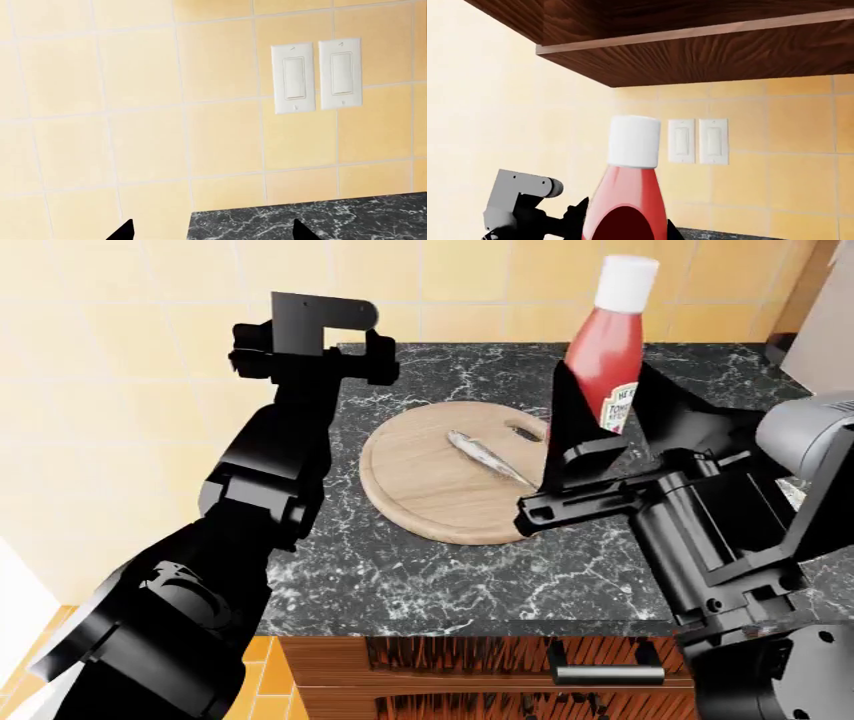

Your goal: Pick the fish from the plate and place it on the cutting board. Then pick the condiment bottle from the cabinet and place it next to the cutting board.

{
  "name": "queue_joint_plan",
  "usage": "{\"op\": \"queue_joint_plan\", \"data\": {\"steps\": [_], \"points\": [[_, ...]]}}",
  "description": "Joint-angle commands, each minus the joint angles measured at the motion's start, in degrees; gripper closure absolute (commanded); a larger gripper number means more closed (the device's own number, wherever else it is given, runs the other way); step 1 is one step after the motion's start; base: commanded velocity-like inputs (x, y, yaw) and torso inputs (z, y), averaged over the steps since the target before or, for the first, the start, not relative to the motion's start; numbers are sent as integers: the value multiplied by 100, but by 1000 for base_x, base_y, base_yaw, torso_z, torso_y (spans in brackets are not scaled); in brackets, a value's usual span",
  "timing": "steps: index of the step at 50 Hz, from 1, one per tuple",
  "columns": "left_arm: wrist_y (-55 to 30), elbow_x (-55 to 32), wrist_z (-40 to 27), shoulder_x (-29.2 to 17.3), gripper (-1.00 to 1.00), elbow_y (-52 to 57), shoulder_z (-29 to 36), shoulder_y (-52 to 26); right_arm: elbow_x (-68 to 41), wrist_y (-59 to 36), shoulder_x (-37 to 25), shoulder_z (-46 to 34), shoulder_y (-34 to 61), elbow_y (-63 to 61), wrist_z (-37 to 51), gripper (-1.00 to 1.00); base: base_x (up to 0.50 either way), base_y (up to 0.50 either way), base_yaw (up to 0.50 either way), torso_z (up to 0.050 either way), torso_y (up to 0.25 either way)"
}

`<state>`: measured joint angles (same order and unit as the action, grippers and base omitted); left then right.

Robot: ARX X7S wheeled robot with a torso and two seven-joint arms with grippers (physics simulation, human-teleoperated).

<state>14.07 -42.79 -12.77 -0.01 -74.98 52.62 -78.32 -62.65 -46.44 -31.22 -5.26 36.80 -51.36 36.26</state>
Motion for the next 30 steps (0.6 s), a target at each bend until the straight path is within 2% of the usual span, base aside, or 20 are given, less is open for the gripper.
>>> {"op": "queue_joint_plan", "data": {"steps": [1, 18, 30], "points": [[5, -5, -11, 0, -100, 0, 37, 0, 711, 558, -175, 208, -1133, -127, -539, 100, 0, 0, 0, 0, 0], [25, -9, -18, 0, -100, 0, 81, 6, 1409, 1224, -185, 250, -2125, 22, -991, 100, 0, 0, 0, 0, 0], [29, -35, -18, 0, -100, 0, 97, 1, 2650, 1828, -146, -220, -2582, 283, -1309, 100, 0, 0, 0, 0, 0]]}}
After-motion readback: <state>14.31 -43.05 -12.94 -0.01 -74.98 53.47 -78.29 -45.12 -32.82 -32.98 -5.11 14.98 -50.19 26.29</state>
